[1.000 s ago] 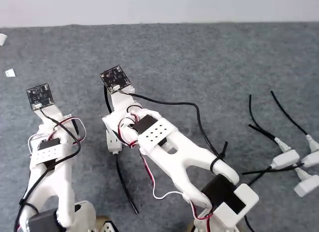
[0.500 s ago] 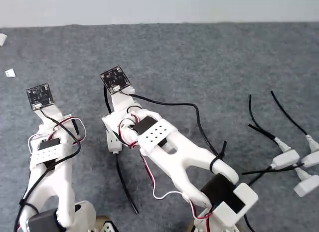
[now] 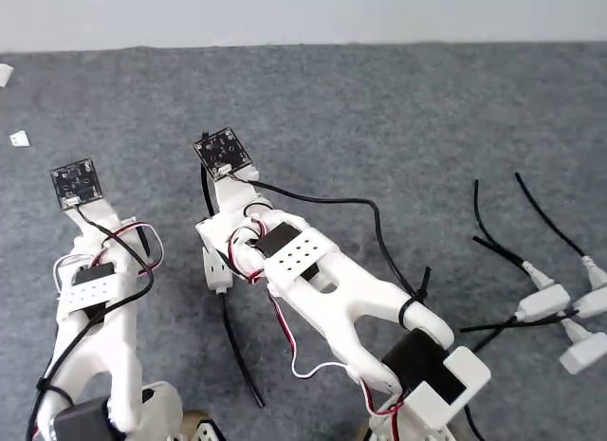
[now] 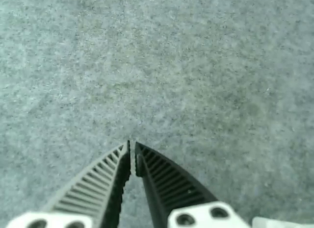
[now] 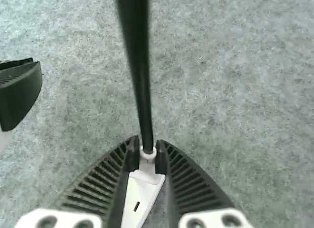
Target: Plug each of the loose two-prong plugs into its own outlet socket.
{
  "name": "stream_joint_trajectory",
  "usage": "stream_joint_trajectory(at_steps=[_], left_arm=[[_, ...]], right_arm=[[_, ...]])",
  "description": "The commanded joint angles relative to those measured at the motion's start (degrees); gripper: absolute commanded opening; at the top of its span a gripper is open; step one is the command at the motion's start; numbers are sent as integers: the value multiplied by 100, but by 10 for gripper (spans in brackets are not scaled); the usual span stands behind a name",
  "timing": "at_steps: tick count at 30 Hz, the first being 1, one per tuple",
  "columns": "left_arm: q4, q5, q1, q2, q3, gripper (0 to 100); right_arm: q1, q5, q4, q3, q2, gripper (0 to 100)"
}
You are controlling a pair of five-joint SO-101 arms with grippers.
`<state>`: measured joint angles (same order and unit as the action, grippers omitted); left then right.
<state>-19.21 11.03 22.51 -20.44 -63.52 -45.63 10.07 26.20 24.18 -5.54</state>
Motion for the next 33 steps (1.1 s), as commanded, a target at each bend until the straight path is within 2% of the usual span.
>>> stream_joint_trajectory(at_steps=[1, 13, 19, 33], left_arm=[[105, 44, 44, -97, 92, 13], [97, 26, 44, -70, 92, 13], [97, 26, 44, -88, 92, 13], [97, 26, 44, -88, 84, 13]], right_arm=[[-40, 44, -22, 18, -48, 8], [-31, -369, 171, 211, -4, 8], [-13, -1143, 198, 369, 4, 8], [-40, -2251, 189, 536, -57, 8]])
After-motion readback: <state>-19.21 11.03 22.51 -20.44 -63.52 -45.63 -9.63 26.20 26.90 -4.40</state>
